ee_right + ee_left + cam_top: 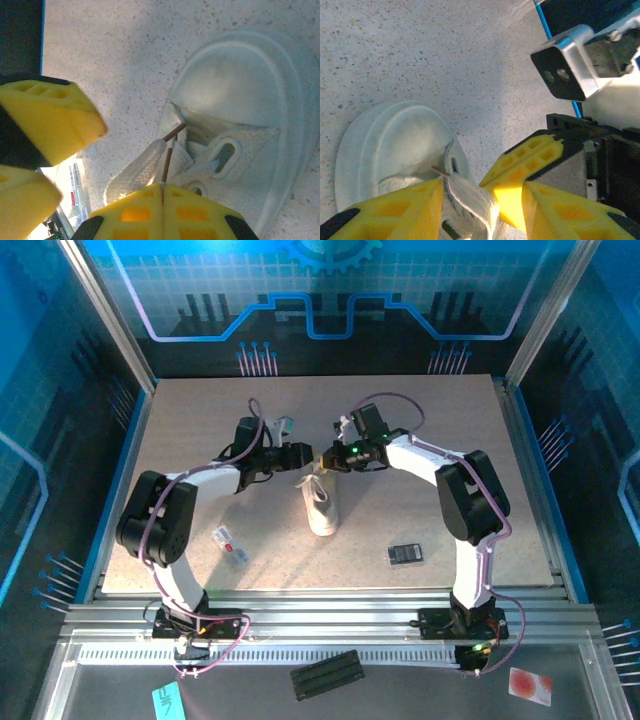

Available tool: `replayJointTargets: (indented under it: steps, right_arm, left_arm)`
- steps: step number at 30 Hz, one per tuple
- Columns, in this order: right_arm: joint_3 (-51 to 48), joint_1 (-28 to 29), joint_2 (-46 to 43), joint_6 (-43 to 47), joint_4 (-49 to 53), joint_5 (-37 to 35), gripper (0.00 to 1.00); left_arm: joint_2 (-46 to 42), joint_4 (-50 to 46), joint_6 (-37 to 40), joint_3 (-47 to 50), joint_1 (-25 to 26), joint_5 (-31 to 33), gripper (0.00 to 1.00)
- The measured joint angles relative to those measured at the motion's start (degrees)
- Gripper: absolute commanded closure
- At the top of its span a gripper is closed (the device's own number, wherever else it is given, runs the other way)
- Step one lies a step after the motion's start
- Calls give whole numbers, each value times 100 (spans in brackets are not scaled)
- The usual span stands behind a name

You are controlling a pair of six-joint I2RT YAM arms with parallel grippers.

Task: Tie the shoes

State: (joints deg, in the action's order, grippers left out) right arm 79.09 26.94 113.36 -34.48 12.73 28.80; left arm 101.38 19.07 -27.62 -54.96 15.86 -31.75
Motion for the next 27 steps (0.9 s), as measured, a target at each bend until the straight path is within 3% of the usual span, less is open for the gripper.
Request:
replayJointTargets:
  steps: [9, 13, 18, 21, 24, 27]
  right_arm:
    - [-2, -26, -31, -20, -238, 63, 100]
    - [-2, -76, -31, -22, -282, 107, 100]
    - [-2, -114, -31, -44, -341, 175, 100]
    - [-2, -133, -31, -44, -348, 219, 100]
    - [-2, -162, -31, -46, -365, 269, 100]
    - [-2, -190, -31, -46, -382, 313, 100]
  left_arm:
    - [356, 50, -323, -157, 0, -118, 62]
    - [385, 278, -599, -155, 0, -195, 72]
    - [474, 656, -905, -149, 9, -323, 78]
    - [505, 719, -1005, -146, 11, -367, 76]
    - [509, 719, -1014, -120, 17, -365, 66]
    - [509, 713, -1021, -24, 17, -345, 64]
